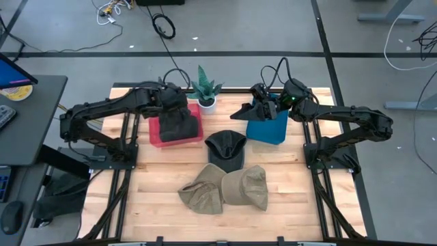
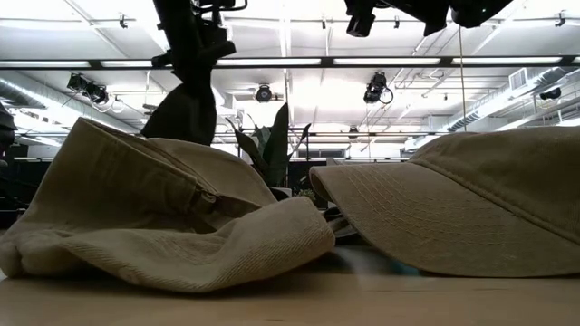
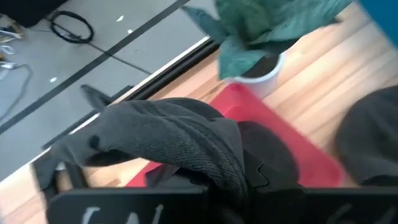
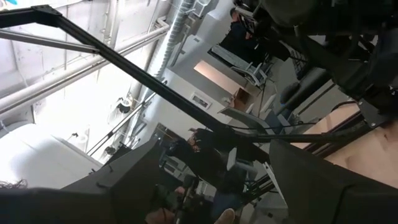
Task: Pick & Place hat
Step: Put the right black cap into the red bin
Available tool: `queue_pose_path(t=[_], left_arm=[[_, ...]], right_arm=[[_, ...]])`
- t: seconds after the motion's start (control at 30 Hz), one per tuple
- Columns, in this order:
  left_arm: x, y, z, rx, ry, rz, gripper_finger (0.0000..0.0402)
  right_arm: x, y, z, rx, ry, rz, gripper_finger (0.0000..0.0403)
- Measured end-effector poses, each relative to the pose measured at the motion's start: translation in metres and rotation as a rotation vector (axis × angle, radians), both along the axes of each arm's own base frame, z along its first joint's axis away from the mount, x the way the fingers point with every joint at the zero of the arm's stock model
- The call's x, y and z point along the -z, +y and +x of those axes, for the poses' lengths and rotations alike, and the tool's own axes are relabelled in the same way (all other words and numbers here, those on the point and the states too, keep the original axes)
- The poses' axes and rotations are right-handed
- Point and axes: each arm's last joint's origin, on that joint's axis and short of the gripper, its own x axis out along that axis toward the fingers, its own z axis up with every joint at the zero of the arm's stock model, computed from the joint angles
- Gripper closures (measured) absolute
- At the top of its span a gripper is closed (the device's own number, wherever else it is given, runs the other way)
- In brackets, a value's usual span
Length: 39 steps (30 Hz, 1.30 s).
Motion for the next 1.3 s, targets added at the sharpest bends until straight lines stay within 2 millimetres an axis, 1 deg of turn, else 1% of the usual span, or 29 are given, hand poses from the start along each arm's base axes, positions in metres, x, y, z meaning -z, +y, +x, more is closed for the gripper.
queue_pose_path(t=[0.07, 0.2, 0.47, 0.6, 0.77, 0.83, 1.0, 1.1, 1.3], left_arm=[[0.003, -0.001, 0.006, 0.003, -0.046, 0.001, 0.0378], [0.014, -0.004, 0.009, 0.005, -0.061, -0.015, 0.0378], [0.064, -0.010, 0.001, -0.016, 0.043, -0.088, 0.0378], [0.087, -0.010, 0.000, -0.010, 0.042, -0.100, 0.0378], [0.107, -0.009, -0.005, -0.022, 0.059, -0.094, 0.0377], [0.110, -0.009, -0.006, -0.031, 0.073, -0.077, 0.0378], [0.110, -0.007, -0.008, -0.016, 0.131, 0.011, 0.0378], [0.110, -0.004, -0.009, 0.053, 0.220, 0.062, 0.0378], [0.109, 0.002, -0.010, 0.194, 0.349, 0.106, 0.0378]], right_arm=[[0.000, 0.000, 0.000, 0.000, 0.000, 0.001, 0.0099], [0.000, 0.000, 0.000, 0.000, 0.001, 0.002, 0.0099], [0.000, 0.000, 0.000, 0.012, 0.000, 0.005, 0.0099], [0.000, 0.000, 0.000, 0.018, -0.001, 0.006, 0.0099], [0.000, -0.001, 0.000, 0.025, -0.001, 0.009, 0.0099], [0.000, -0.001, 0.000, 0.025, -0.001, 0.009, 0.0099], [0.000, -0.001, 0.000, 0.026, -0.002, 0.009, 0.0099], [0.000, -0.001, 0.001, 0.047, -0.003, 0.014, 0.0099], [0.000, -0.002, 0.001, 0.062, -0.004, 0.018, 0.0099]])
